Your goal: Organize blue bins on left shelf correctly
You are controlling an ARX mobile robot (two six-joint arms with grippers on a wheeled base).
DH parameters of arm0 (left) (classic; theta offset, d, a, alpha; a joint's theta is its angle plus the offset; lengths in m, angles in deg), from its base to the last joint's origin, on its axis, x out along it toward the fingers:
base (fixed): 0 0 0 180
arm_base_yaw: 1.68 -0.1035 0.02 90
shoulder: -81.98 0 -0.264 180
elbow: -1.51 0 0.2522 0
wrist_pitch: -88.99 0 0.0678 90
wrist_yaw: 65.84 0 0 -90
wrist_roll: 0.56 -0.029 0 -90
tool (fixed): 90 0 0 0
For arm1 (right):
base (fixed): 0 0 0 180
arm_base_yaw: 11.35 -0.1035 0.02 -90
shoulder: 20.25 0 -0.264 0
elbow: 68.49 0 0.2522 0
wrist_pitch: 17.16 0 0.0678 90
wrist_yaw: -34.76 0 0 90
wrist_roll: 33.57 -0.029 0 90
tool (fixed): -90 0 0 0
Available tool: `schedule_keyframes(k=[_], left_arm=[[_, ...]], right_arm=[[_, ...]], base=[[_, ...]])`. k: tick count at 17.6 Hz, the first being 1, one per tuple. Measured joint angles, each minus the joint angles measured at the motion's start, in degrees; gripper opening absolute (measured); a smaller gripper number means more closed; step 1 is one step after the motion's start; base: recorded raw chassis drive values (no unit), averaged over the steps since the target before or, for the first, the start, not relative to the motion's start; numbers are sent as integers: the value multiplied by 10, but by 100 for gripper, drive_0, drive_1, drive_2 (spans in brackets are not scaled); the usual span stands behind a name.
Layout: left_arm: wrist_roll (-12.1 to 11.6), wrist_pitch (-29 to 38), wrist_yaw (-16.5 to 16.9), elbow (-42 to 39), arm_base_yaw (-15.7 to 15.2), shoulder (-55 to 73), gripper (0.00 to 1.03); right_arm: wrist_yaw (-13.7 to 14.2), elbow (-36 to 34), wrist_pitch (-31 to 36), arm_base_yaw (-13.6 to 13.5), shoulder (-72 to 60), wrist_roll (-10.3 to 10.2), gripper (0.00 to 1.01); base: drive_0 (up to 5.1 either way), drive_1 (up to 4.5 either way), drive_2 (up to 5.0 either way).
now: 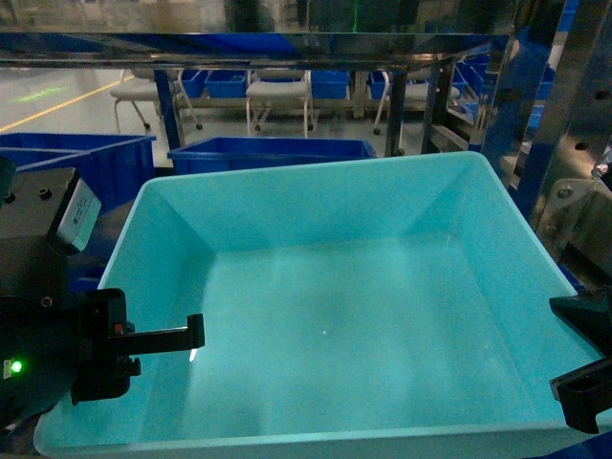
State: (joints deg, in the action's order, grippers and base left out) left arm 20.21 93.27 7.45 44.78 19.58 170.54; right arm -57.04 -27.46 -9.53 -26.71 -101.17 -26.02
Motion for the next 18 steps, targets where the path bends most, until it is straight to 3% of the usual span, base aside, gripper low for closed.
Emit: schedule_keyframes(k=[9, 14, 18], left_arm=[[0, 2, 1, 0, 0, 0, 2], [0, 0, 2, 0, 0, 0, 2], [-1, 0, 1, 0, 3, -1, 2]], right_arm=[[-2, 0, 1, 0, 0, 0, 3], [-1, 0, -2, 0, -1, 0, 3], [0, 0, -1, 1, -1, 0, 3]], base=[[-283, 456, -193], [-3, 230, -237], [-477, 361, 122]])
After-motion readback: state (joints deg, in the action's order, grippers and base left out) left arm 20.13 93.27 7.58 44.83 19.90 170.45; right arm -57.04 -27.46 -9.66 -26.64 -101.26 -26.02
